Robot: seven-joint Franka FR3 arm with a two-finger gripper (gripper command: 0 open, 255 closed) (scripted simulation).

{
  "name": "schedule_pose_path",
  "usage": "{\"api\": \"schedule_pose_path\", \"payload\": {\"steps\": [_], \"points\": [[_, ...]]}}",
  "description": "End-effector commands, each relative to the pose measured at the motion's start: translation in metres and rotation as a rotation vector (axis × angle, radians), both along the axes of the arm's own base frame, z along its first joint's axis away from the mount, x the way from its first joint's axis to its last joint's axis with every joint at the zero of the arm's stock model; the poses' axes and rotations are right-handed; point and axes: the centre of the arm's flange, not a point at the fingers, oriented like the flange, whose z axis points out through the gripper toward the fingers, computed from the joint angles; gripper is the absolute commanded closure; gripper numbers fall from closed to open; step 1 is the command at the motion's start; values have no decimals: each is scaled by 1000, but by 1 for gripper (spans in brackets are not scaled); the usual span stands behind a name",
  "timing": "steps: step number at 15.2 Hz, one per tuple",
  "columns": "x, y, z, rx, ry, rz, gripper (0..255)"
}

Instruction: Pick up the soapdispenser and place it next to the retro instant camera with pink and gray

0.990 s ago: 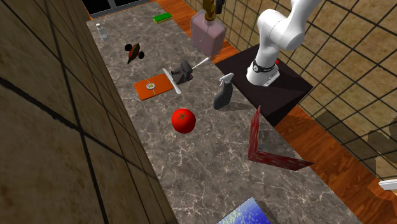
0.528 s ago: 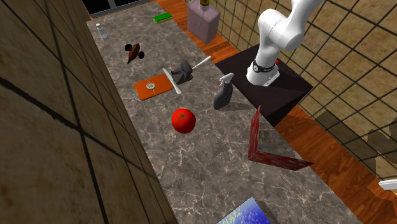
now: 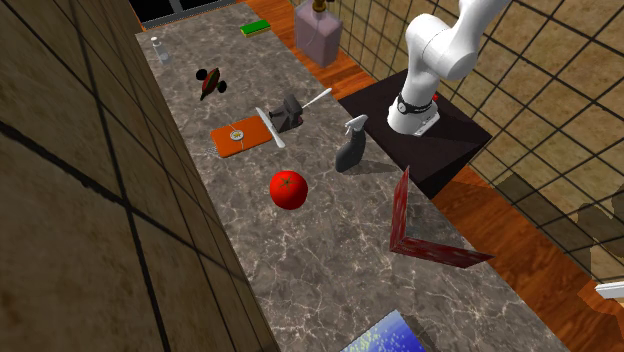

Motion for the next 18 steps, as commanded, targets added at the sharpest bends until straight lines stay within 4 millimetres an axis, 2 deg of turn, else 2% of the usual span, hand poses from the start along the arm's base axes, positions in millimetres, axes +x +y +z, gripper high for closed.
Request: {"api": "schedule_pose_path", "payload": {"steps": [1,18], "points": [[0,0,-11,0,-1,0,255],[0,0,-100,0,-1,0,255]]}}
